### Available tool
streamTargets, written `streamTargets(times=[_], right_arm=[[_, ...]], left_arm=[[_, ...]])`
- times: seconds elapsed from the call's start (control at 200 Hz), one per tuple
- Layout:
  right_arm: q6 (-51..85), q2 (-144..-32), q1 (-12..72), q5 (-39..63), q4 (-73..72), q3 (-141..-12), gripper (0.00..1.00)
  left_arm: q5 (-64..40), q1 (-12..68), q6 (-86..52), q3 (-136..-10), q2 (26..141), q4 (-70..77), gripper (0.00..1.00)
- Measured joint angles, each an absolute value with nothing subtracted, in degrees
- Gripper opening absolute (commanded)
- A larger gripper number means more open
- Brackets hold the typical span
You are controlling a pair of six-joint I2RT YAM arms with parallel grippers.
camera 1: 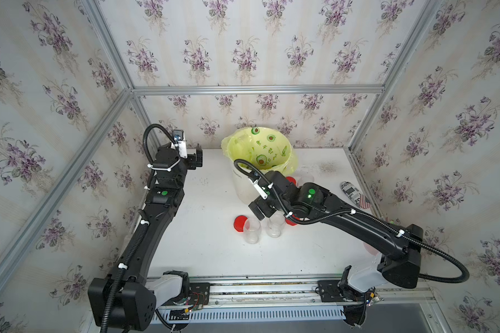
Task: Empty moldy tea leaves from jars
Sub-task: Place the jar at the center of the board, then reset both arms
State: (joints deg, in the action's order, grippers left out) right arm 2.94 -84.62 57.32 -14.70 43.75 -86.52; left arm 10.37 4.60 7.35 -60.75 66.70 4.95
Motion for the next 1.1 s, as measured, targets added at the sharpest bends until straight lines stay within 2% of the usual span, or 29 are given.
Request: streamTargets(times=[0.14, 0.35, 0.5, 0.664, 0.919, 1.099], right_arm=[[2.68, -76.64, 48.25, -8.99, 36.86, -80.75, 1.0], [3.62, -62.48, 31.9, -1.93, 21.58, -63.7, 1.0], [4.03, -58.72, 21.93, -2.11, 11.97, -52.8, 1.0], [3.79, -55.48, 15.03, -2.44, -2.2, -38.3, 1.0], [2.57, -62.26, 8.14, -4.58, -28.18, -19.29, 1.0], [2.33, -71.18, 2.9, -2.96, -45.36, -13.98, 1.0]], left_arm=[[10.02, 4.58, 5.85, -54.72, 63.35, 6.9, 1.0], [9.45, 4.58, 4.12, -48.21, 60.07, 8.64, 1.0], [8.71, 4.58, 2.52, -42.61, 58.61, 11.2, 1.0], [9.06, 4.58, 0.14, -35.51, 59.13, 14.7, 1.0], [10.87, 4.62, -0.73, -29.21, 62.06, 22.02, 1.0], [10.96, 4.6, -0.67, -26.48, 66.28, 26.48, 1.0]])
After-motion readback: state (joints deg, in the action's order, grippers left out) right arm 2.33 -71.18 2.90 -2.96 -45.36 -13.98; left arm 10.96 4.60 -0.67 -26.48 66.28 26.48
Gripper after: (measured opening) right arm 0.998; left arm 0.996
